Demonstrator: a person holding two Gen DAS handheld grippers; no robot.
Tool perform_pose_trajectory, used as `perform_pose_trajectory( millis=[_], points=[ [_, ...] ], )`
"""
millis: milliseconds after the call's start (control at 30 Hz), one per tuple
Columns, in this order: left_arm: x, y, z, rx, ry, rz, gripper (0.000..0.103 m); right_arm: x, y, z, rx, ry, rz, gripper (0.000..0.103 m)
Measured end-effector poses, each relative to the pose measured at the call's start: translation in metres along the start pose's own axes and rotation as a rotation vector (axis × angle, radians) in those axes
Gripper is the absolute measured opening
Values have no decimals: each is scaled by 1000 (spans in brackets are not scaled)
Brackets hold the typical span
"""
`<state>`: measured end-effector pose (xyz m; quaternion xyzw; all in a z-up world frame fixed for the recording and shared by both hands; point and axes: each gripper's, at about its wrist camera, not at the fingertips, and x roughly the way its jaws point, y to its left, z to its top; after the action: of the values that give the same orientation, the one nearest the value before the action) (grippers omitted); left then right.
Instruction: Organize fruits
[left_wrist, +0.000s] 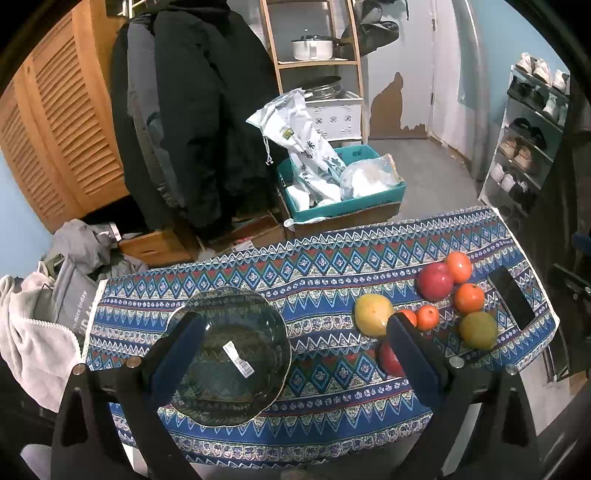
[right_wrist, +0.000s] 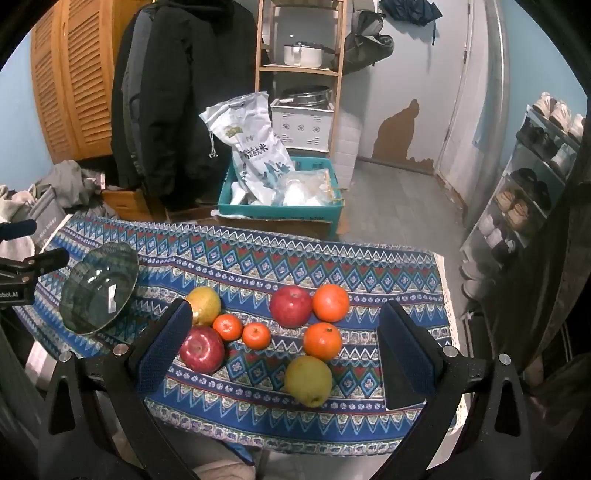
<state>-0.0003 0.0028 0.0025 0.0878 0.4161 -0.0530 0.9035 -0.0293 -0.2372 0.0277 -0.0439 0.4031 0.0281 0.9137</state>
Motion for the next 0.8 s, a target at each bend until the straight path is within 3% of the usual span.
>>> perform_pose_trajectory(
  millis=[800],
  points=[
    [-2,4,0,-13,-5,-2,100,1,0,0,0,-2,0,100]
  ],
)
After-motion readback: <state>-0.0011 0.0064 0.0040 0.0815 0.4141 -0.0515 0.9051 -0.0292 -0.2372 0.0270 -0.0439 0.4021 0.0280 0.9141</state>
